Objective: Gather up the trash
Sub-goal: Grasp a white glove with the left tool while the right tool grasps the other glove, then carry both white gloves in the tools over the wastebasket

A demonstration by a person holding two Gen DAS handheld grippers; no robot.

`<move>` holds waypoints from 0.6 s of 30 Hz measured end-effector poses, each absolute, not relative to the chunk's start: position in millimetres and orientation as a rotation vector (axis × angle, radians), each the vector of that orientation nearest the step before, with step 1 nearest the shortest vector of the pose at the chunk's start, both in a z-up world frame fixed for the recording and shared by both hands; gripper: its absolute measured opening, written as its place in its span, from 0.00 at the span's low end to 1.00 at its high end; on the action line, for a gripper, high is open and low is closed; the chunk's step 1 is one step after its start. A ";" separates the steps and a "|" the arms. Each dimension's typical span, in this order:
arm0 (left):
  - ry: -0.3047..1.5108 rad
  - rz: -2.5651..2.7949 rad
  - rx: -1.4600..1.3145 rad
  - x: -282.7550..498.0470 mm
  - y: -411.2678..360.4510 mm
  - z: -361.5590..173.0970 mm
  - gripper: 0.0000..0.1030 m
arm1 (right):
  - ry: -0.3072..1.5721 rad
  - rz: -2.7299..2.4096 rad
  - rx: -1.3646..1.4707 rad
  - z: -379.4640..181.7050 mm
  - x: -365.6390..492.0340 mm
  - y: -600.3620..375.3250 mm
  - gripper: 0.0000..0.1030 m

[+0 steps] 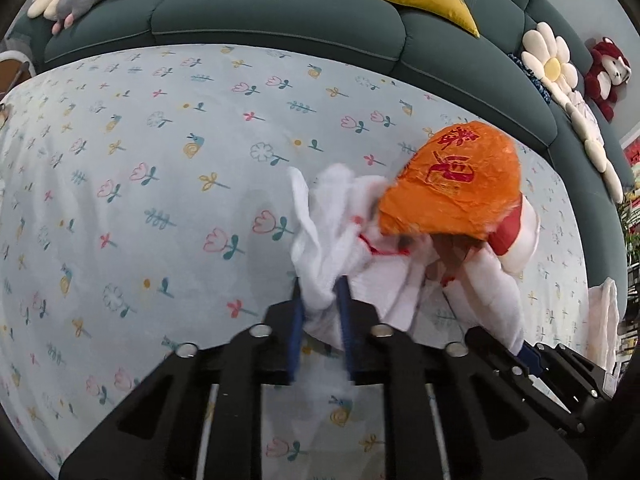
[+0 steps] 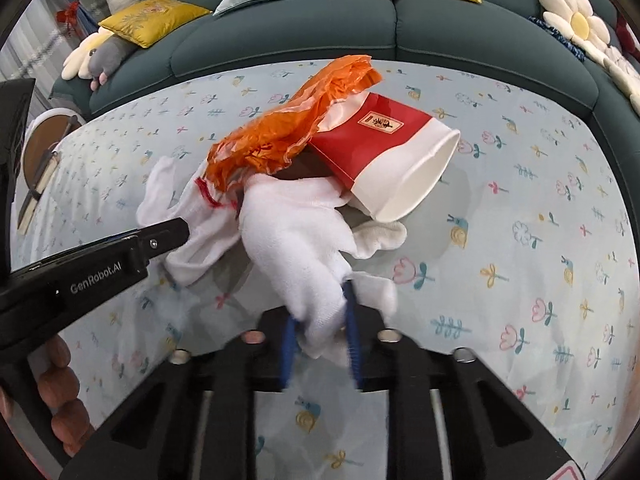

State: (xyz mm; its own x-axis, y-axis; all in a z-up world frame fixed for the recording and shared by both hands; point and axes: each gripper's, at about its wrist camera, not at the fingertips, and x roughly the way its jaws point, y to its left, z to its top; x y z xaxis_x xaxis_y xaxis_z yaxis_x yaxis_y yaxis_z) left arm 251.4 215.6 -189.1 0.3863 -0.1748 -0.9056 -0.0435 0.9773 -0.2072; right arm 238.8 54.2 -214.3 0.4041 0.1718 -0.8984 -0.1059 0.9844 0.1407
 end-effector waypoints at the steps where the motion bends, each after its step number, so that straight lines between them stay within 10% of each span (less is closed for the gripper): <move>1: 1.172 -0.080 -0.212 248.6 216.1 -186.9 0.11 | 1.135 0.178 0.062 -211.2 235.7 53.2 0.13; 18: 1.047 -0.165 -0.179 189.3 151.4 -84.7 0.10 | 0.936 0.155 0.178 -106.3 175.2 -9.6 0.12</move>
